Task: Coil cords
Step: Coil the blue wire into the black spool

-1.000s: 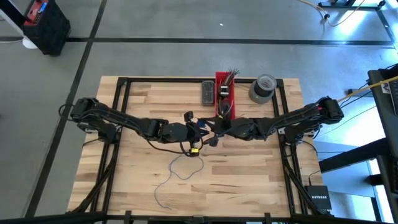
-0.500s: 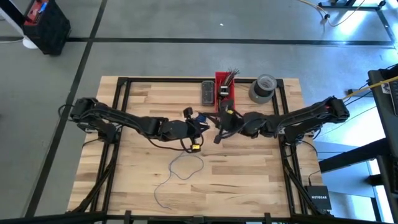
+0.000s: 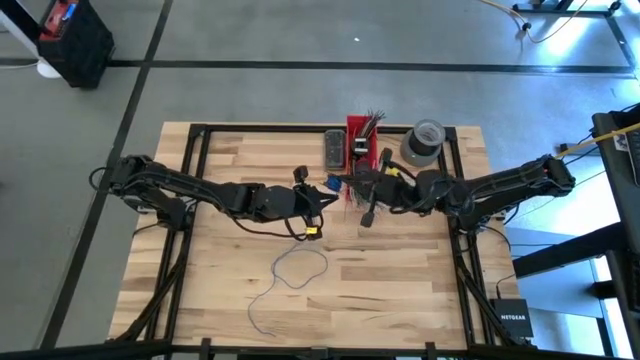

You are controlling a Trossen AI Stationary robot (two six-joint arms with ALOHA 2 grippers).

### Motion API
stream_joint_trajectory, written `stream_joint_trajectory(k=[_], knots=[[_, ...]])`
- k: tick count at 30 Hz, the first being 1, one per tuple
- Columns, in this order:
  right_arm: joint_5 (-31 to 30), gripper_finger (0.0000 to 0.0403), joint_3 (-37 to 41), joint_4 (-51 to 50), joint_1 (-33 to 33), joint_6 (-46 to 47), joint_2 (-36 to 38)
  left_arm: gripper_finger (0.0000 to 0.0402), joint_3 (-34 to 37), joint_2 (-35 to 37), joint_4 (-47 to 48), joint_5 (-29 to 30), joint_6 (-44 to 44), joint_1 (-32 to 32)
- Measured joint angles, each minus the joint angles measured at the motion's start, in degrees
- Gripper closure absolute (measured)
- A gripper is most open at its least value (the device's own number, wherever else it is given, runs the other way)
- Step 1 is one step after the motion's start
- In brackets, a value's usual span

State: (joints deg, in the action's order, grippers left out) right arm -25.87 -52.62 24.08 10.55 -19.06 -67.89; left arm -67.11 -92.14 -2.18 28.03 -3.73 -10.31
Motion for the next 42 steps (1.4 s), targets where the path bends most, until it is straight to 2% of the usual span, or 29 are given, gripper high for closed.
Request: stream_joint_trajectory(k=[13, 27, 39, 42], knots=[[2.2, 0.0395, -0.1, -3.6, 0.0, -0.8, 2.0, 0.0400, 0.2, -0.3, 1.4, -0.4, -0.4, 0.0], [3.6, 0.0395, -4.0, -10.8, 0.0, -2.6, 2.3, 0.0400, 0.2, -0.2, 2.7, -0.2, -0.4, 0.0], [3.7, 0.0395, -8.3, -17.2, 0.0, -3.3, 2.8, 0.0400, 0.2, -0.2, 1.9, -0.1, -1.1, 0.0], [3.7, 0.0395, -12.3, -20.8, 0.0, -2.1, 2.3, 0.0400, 0.3, -0.3, -1.0, -0.2, -2.3, 0.0]])
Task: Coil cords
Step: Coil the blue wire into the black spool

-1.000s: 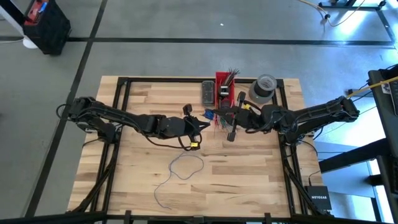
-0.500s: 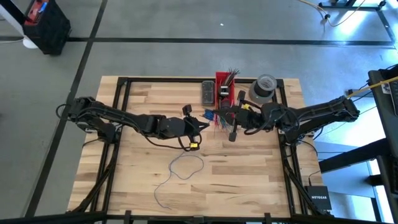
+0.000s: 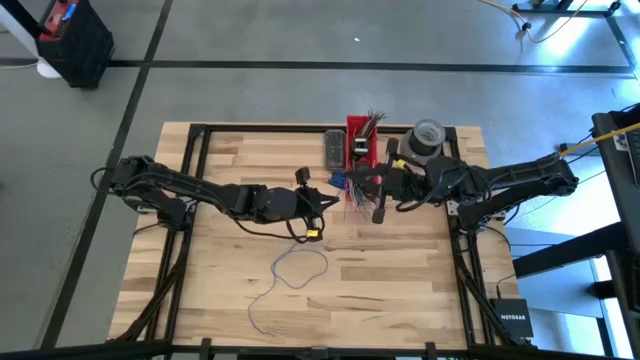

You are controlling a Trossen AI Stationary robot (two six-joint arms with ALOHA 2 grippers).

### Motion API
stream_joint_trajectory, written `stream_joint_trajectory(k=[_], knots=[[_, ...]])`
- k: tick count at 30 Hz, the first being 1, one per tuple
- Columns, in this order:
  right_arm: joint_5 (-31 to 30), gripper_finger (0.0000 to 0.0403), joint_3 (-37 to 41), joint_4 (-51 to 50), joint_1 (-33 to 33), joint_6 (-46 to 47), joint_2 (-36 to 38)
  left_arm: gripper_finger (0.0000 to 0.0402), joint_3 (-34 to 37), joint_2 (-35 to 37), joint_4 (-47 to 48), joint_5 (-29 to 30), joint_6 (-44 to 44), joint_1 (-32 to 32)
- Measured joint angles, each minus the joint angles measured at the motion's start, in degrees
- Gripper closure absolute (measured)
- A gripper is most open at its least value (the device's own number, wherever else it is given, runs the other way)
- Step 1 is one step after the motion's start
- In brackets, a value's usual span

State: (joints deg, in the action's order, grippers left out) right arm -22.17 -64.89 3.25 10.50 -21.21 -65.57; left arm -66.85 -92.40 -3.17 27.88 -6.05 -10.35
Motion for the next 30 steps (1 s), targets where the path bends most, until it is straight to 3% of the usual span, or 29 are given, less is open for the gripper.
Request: stream_joint_trajectory(k=[2, 17, 30], knots=[[0.0, 0.0395, -2.9, -2.9, 0.0, 0.2, -0.1, 0.0400, 0.0, 0.1, -1.7, 0.0, -0.6, 0.0], [-2.7, 0.0395, -2.1, -8.1, 0.0, 2.9, -0.6, 0.0397, 0.2, -0.2, -3.4, -0.1, -1.3, 0.0], [-3.1, 0.0395, -2.4, -5.6, 0.0, 2.9, -0.3, 0.0308, 0.4, -0.3, 4.5, -0.2, -0.2, 0.0]])
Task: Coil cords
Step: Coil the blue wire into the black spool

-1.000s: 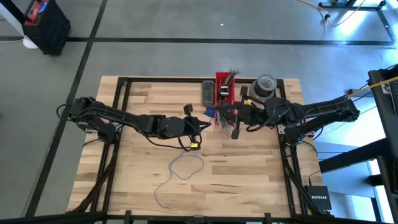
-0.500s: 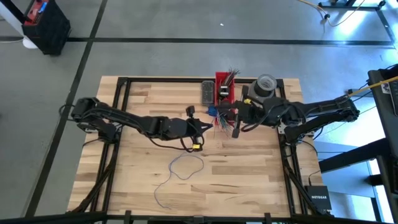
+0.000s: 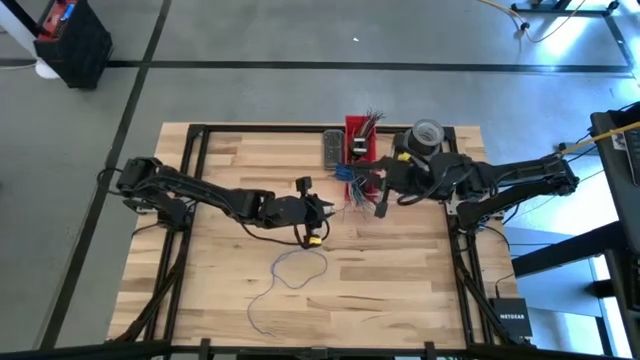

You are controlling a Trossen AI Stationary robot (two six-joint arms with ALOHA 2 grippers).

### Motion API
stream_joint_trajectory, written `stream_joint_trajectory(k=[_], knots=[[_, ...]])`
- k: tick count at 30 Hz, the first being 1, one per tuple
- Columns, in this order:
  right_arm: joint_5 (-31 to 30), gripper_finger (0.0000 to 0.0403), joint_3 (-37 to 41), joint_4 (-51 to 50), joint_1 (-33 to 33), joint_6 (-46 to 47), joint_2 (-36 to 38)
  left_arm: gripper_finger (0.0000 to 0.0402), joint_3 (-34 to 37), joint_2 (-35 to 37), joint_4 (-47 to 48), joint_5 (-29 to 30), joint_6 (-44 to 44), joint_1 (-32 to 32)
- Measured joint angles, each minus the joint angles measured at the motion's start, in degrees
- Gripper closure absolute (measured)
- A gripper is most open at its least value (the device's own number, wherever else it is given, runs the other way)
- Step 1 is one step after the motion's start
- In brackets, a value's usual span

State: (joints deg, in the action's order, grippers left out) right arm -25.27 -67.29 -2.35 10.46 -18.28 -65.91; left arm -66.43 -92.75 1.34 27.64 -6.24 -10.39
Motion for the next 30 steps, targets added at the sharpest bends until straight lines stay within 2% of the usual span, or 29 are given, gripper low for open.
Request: stream_joint_trajectory(k=[6, 12, 14, 17, 24, 30], knots=[[0.1, 0.0395, 0.2, -0.8, 0.0, 0.0, -0.2, 0.0304, -0.1, 0.6, 2.3, 0.2, -0.2, -0.8], [0.2, 0.0395, 0.2, -1.2, 0.0, 0.0, -0.2, 0.0304, -0.2, 1.3, 19.1, 0.2, 4.4, -1.7], [0.2, 0.0395, 0.2, -1.1, 0.0, 0.0, -0.2, 0.0304, -0.1, 1.4, 21.9, 0.2, 5.3, -1.6], [0.2, 0.0395, 0.2, -1.1, 0.0, 0.0, -0.3, 0.0304, -0.1, 2.1, 17.9, 0.3, 3.8, -1.6], [0.2, 0.0395, 0.2, -0.9, 0.0, 0.0, -0.3, 0.0304, -0.3, 2.6, 2.2, 0.2, -3.7, -0.7], [0.3, 0.0395, 0.2, -1.2, 0.0, 0.0, -0.3, 0.0304, -0.3, 1.8, 2.8, 0.3, -3.4, 0.4]])
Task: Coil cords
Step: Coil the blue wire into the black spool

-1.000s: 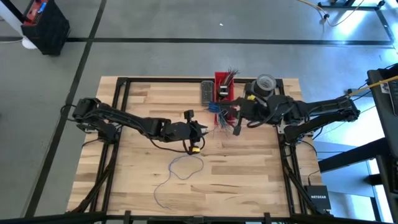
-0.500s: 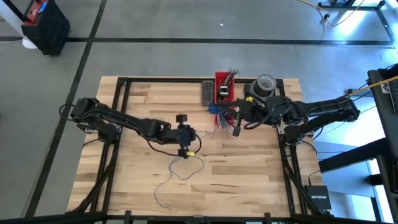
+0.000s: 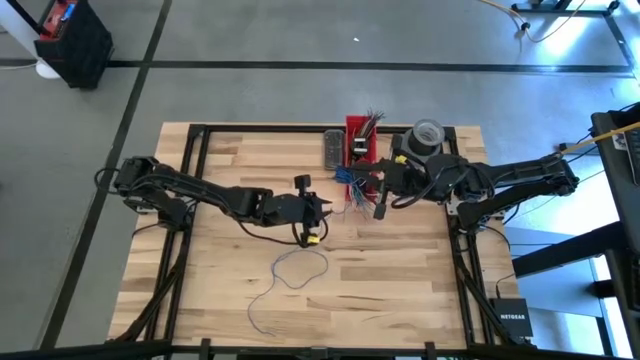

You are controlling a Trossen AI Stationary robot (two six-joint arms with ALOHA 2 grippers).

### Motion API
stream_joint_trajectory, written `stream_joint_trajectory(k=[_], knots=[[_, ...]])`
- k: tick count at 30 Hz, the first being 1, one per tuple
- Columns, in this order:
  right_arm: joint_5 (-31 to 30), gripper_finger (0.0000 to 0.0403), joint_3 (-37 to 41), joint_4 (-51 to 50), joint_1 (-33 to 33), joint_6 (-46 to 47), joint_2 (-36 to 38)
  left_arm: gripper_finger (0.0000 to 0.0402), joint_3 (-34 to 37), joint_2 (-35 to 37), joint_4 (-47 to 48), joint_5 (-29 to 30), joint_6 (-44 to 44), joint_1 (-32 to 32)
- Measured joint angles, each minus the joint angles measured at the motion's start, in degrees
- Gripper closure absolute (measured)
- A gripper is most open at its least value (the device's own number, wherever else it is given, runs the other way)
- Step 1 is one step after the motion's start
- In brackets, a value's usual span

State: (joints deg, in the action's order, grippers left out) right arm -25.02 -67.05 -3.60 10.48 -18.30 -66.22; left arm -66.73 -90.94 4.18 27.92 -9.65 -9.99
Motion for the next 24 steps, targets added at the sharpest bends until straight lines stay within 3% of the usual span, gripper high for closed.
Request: stream_joint_trajectory(k=[7, 13, 19, 24], knots=[[0.2, 0.0395, 0.0, 0.0, 0.0, 0.0, 0.0, 0.0311, 0.0, -1.4, -0.8, -0.9, -1.4, 0.3], [0.2, 0.0395, 0.1, 0.1, 0.0, 0.0, 0.0, 0.0390, 0.0, -1.4, -2.9, -1.0, -4.1, 0.4], [4.4, 0.0395, 0.1, 0.6, 0.0, 1.3, 0.0, 0.0398, 0.0, -2.1, -4.2, -0.9, -3.8, 2.2], [6.1, 0.0395, 0.1, -0.7, 1.2, 2.6, 0.3, 0.0399, 0.0, -2.2, 4.4, 7.7, -1.5, 3.3]])
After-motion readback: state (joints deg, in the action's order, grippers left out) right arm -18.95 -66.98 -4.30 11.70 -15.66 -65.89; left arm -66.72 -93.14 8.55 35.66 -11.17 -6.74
